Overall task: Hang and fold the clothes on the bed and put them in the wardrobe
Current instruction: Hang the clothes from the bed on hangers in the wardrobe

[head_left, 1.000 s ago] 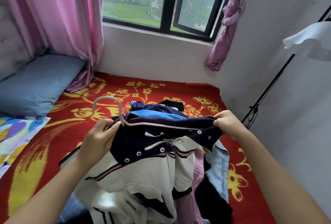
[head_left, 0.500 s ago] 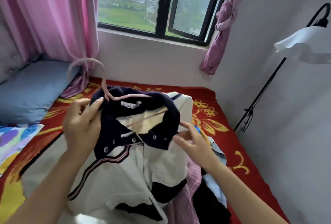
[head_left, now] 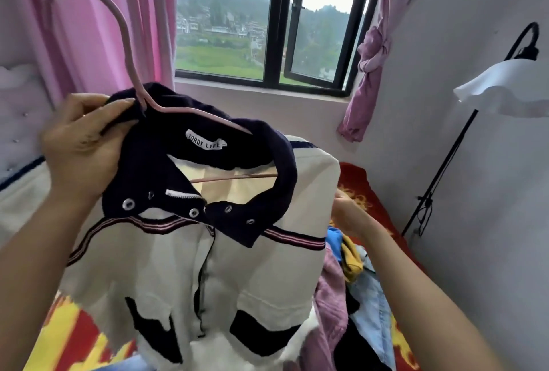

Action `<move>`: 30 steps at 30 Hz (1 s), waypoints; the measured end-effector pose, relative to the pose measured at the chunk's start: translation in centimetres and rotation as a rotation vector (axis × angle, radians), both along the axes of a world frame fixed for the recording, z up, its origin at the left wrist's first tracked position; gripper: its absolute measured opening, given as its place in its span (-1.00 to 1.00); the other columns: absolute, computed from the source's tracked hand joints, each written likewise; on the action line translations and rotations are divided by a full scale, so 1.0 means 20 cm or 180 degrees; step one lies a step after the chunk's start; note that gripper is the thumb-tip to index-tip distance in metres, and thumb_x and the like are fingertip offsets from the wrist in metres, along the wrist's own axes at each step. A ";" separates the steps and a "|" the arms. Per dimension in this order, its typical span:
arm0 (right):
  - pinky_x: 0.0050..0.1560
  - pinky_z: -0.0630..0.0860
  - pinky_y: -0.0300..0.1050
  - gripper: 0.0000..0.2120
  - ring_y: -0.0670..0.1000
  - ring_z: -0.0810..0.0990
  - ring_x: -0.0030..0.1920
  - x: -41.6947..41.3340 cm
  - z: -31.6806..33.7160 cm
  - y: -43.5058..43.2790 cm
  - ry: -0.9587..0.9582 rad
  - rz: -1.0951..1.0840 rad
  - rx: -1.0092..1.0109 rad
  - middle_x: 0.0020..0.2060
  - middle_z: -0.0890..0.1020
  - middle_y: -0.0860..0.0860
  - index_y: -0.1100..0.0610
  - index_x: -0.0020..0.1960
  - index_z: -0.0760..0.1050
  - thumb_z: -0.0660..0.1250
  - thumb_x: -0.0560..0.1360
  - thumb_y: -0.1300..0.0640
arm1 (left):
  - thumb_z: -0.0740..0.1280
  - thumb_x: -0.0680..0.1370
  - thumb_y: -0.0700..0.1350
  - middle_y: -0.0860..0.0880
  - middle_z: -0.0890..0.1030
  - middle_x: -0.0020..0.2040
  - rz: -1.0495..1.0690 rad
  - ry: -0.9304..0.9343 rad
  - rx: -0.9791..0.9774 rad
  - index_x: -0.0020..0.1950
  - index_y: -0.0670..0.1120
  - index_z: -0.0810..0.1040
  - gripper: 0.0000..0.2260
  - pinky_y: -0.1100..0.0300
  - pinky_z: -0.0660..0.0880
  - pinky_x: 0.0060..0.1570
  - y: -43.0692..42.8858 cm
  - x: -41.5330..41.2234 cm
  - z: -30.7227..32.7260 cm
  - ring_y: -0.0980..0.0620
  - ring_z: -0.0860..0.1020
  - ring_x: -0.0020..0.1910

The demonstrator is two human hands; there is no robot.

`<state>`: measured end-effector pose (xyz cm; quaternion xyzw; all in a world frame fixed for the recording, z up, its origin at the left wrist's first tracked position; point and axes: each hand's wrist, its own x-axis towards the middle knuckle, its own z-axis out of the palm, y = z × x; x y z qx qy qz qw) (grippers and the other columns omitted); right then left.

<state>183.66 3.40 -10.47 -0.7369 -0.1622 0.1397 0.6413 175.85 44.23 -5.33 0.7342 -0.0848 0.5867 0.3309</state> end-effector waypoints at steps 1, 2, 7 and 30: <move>-0.22 0.53 -0.29 -0.80 -0.16 0.62 -0.21 -0.01 -0.02 0.02 0.0035 0.0164 -0.0047 -0.22 0.66 -0.06 0.12 0.04 0.49 0.25 0.46 0.31 | 0.36 0.51 0.11 0.16 0.54 0.10 -0.0046 0.0010 -0.0113 0.13 0.25 0.58 -0.80 -0.01 0.48 0.18 -0.01 -0.01 0.00 0.00 0.56 0.07; -0.21 0.54 -0.28 -0.83 -0.15 0.60 -0.22 -0.03 -0.03 0.04 0.0030 0.0270 -0.0146 -0.22 0.65 -0.03 0.17 0.01 0.50 0.23 0.49 0.35 | 0.36 0.51 0.10 0.11 0.56 0.10 0.0124 0.0044 -0.0105 0.13 0.26 0.57 -0.80 -0.06 0.49 0.15 -0.02 0.00 -0.01 -0.04 0.57 0.06; -0.16 0.48 -0.15 -0.89 0.01 0.53 -0.17 -0.07 -0.01 -0.05 -0.0406 -0.0040 -0.0678 -0.19 0.57 0.13 0.35 -0.03 0.51 0.35 0.46 0.34 | 0.34 0.52 0.04 0.28 0.49 0.03 0.0330 0.0249 -0.0139 0.10 0.38 0.52 -0.76 0.08 0.49 0.11 0.00 -0.08 -0.06 0.00 0.56 0.01; -0.15 0.46 -0.30 -0.92 -0.10 0.55 -0.19 -0.24 -0.03 -0.10 -0.0951 -0.0117 -0.1171 -0.21 0.58 -0.05 0.04 -0.07 0.56 0.38 0.48 0.20 | 0.41 0.42 -0.36 0.18 0.48 -0.10 0.0219 0.0496 0.0515 0.01 -0.26 0.65 -0.82 0.50 0.29 0.03 -0.32 -0.06 -0.31 0.34 0.46 -0.03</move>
